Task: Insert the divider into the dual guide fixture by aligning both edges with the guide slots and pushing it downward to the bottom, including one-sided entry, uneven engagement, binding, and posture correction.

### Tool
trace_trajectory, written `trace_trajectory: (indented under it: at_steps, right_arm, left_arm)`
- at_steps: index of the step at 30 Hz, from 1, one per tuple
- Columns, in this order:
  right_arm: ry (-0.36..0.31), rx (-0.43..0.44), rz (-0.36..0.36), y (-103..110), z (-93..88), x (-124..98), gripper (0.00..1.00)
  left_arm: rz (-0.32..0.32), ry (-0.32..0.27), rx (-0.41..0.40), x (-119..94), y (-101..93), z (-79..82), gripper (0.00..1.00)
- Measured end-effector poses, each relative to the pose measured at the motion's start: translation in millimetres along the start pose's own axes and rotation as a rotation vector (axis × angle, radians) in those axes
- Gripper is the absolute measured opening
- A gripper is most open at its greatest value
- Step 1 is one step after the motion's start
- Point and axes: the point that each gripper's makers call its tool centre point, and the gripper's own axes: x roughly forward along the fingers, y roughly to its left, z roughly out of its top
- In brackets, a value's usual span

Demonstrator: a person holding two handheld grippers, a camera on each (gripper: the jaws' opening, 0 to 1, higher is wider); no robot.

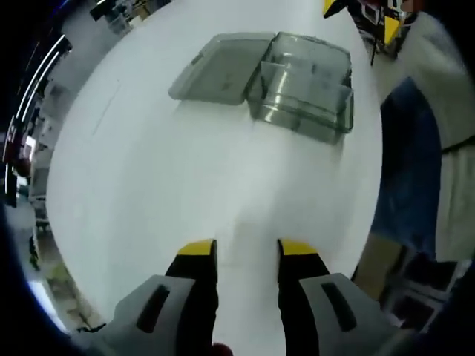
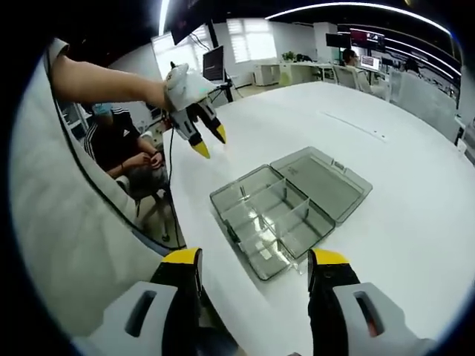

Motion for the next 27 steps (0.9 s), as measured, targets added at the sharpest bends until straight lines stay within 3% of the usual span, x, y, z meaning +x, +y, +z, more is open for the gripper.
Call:
trace_trajectory:
  at_steps: [12, 27]
  right_arm:
    - [-0.044, 0.060, 0.030, -2.4, 7.8, 3.7, 0.53]
    - [-0.050, 0.088, 0.042, -10.0, 10.9, 3.7, 0.51]
  left_arm:
    - [0.033, -0.070, -0.016, -17.3, -3.8, 24.8, 0.27]
    - [0.065, -0.173, -0.027, -38.6, -10.7, 63.1, 0.27]
